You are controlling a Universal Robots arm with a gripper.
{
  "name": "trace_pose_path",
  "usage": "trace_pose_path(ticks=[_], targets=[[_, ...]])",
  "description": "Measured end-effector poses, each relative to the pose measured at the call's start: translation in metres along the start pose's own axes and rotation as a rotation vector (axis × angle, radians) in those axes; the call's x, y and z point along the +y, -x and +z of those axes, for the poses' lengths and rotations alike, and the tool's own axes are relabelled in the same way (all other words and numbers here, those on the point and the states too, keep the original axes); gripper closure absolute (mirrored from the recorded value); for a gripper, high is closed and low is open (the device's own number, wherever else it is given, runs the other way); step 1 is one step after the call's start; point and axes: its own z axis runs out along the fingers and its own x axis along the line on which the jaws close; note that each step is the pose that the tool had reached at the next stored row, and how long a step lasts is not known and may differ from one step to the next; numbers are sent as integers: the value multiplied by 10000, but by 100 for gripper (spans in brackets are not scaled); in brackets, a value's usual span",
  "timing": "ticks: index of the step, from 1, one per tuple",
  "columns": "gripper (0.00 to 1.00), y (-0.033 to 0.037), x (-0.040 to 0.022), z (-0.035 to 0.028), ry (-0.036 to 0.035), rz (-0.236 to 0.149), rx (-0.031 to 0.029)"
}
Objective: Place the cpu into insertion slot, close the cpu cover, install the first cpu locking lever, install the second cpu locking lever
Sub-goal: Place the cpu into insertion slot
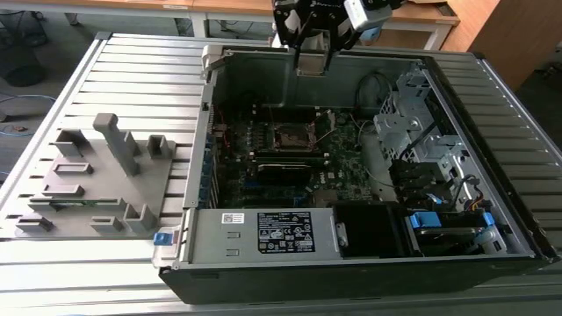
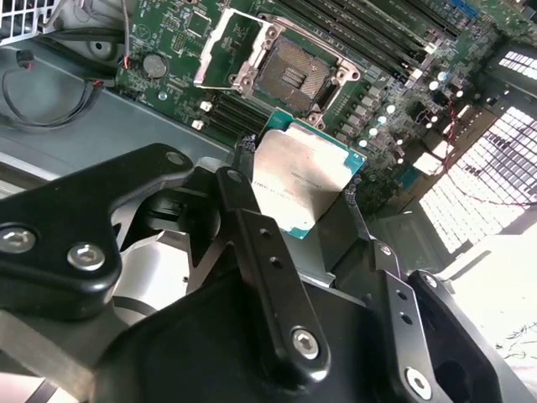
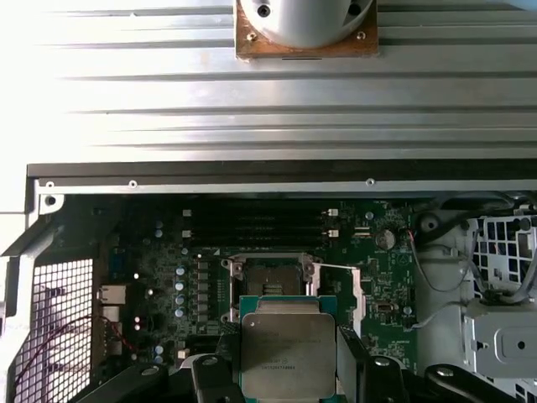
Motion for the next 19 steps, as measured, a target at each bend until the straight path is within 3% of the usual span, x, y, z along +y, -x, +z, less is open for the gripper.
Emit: trace_pose_path(ticks=[10,15,19], targets=[[46,-20,-15,161,0,-42,-20],[46,-24,-17,184,0,-45,-20],[46,-25,-22,236,-2,-51,-19]])
